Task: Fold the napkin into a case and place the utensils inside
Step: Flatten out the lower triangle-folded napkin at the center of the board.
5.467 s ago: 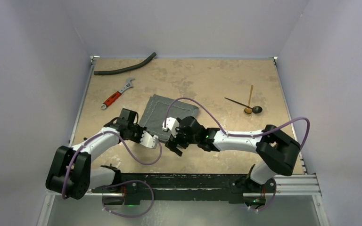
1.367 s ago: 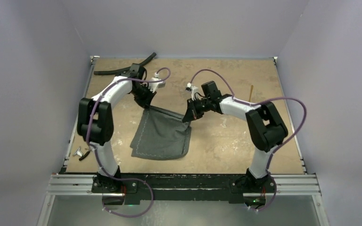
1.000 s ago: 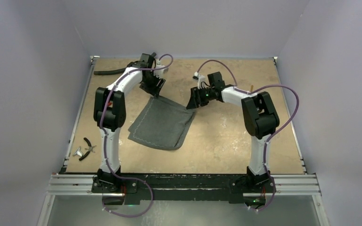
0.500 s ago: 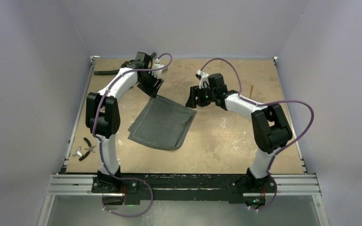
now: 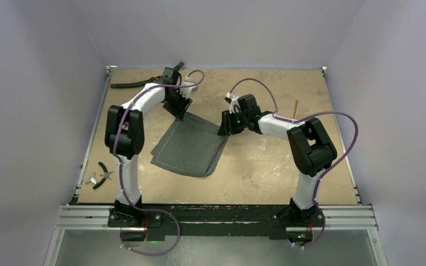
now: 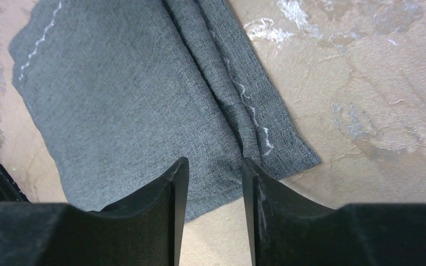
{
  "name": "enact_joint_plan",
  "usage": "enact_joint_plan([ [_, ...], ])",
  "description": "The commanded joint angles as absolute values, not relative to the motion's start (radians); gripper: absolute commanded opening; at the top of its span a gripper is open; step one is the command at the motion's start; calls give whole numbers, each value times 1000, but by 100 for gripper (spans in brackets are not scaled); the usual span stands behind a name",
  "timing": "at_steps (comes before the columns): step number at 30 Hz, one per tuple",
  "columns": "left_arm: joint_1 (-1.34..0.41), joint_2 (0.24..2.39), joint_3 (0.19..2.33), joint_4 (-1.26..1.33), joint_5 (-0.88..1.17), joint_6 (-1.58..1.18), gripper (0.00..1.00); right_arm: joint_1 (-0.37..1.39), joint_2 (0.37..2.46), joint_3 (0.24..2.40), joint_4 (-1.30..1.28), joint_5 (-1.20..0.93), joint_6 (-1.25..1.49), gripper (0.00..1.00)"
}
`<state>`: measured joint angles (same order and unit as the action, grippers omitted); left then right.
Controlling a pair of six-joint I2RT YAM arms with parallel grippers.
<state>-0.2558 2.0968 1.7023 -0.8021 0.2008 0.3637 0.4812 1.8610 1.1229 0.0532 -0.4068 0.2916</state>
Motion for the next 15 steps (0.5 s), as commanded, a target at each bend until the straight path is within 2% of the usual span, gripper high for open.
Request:
enact_joint_plan([
  [1,-248,2126,1689,-758,172,387,47,480,1868,1148,26,-398,267,39],
  [6,-242,2155,1703,-755,183,374,44,475,1874,1142,18,-371,243,26],
  [8,-243,2163,1711,-751,197,366,40,473,1874,1136,18,-357,238,24],
  [13,-242,2174,1719,-737,248,344,27,468,1871,1136,7,-318,223,23],
  [15,-242,2174,1724,-731,268,336,17,465,1862,1139,3,-301,220,21],
])
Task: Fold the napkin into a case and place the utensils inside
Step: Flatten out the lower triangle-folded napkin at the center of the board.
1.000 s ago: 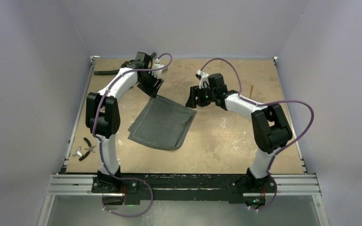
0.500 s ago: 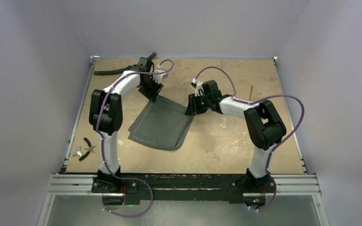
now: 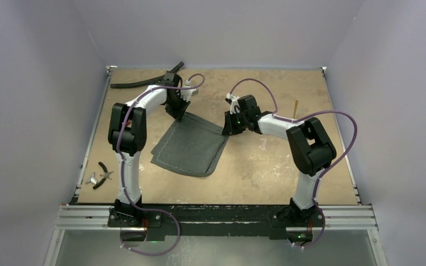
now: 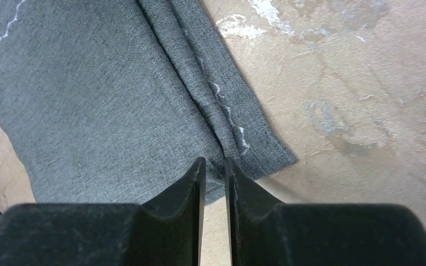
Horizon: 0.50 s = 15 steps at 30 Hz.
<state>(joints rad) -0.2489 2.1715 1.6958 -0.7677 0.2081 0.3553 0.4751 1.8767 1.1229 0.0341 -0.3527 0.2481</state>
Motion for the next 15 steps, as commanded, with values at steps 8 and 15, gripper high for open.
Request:
enact_joint_plan([
  [8,-244,2148,1750,-716,318,309,0,449,1867,1248,-30,-389,199,30],
  [15,-246,2132,1752,-706,329,292,0,463,2051,1475,47,-499,292,31],
])
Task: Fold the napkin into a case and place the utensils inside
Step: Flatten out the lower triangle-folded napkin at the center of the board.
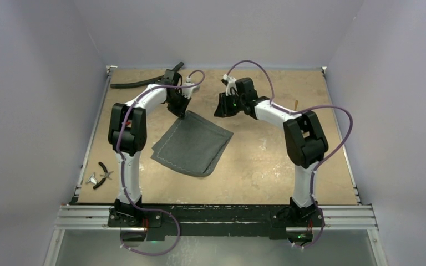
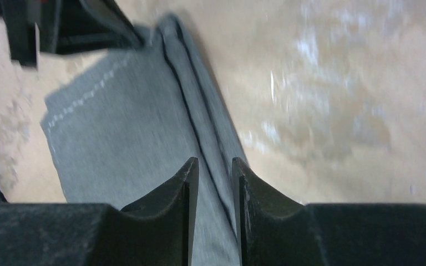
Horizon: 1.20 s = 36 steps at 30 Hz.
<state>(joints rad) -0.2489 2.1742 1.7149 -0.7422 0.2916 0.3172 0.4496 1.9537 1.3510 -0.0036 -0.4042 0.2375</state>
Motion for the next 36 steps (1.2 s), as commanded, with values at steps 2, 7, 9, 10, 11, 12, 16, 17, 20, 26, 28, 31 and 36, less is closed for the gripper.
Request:
enact_joint_plan([
  [2,-247,2131,1756,-705,334,289,0,483,2122,1549,64,-531,321,28],
  [7,-247,2126,1756,-703,333,288,0,530,2248,1689,94,-587,370,16],
  [9,-247,2125,1758,-702,334,288,0,534,2282,1722,113,-603,397,13],
  [10,-247,2125,1760,-701,335,288,0,534,2297,1739,118,-610,409,11],
  [11,-247,2124,1762,-701,337,286,0,535,2311,1753,125,-617,425,10],
  [12,-248,2125,1764,-702,339,284,0,535,2324,1768,129,-622,433,9],
  [16,-247,2121,1766,-701,342,284,0,534,2377,1827,120,-644,446,7],
  [17,-247,2119,1766,-702,344,282,0,534,2388,1836,119,-653,450,7],
  [20,-247,2112,1763,-699,356,277,0,529,2413,1846,120,-659,463,4],
  [26,-247,2103,1758,-693,360,276,0,496,2421,1783,281,-759,587,2],
  [28,-247,2104,1759,-693,360,275,0,496,2446,1816,255,-771,584,2],
  [31,-247,2103,1761,-692,365,272,0,492,2473,1838,234,-779,584,2],
  [36,-247,2102,1761,-689,371,264,0,488,2493,1814,233,-770,578,1],
])
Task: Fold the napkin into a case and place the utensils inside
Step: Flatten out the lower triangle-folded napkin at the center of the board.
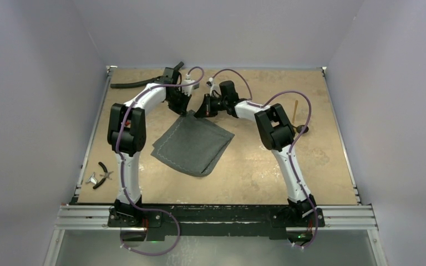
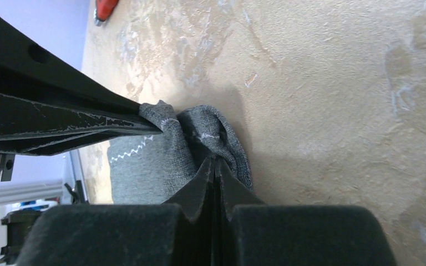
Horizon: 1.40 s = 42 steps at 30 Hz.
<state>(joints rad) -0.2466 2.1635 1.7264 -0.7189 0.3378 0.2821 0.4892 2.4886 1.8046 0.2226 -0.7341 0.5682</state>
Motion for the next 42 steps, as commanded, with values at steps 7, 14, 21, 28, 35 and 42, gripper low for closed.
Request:
enact_joint_plan([
  [7,-264,2135,1800,-666,389,231,0,485,2502,1775,268,-797,589,0],
  [14,-293,2204,1865,-658,374,203,0,479,2479,1756,292,-826,599,1],
  [21,-295,2244,1831,-634,302,190,6,456,2418,1779,323,-825,626,20],
  [28,-296,2217,1782,-600,211,168,40,379,2266,1693,338,-759,620,48],
  [35,-291,2167,1828,-628,274,121,59,322,2009,1371,308,-624,544,43],
  [42,-287,2156,1934,-725,299,113,93,368,1757,1029,413,-626,549,22],
])
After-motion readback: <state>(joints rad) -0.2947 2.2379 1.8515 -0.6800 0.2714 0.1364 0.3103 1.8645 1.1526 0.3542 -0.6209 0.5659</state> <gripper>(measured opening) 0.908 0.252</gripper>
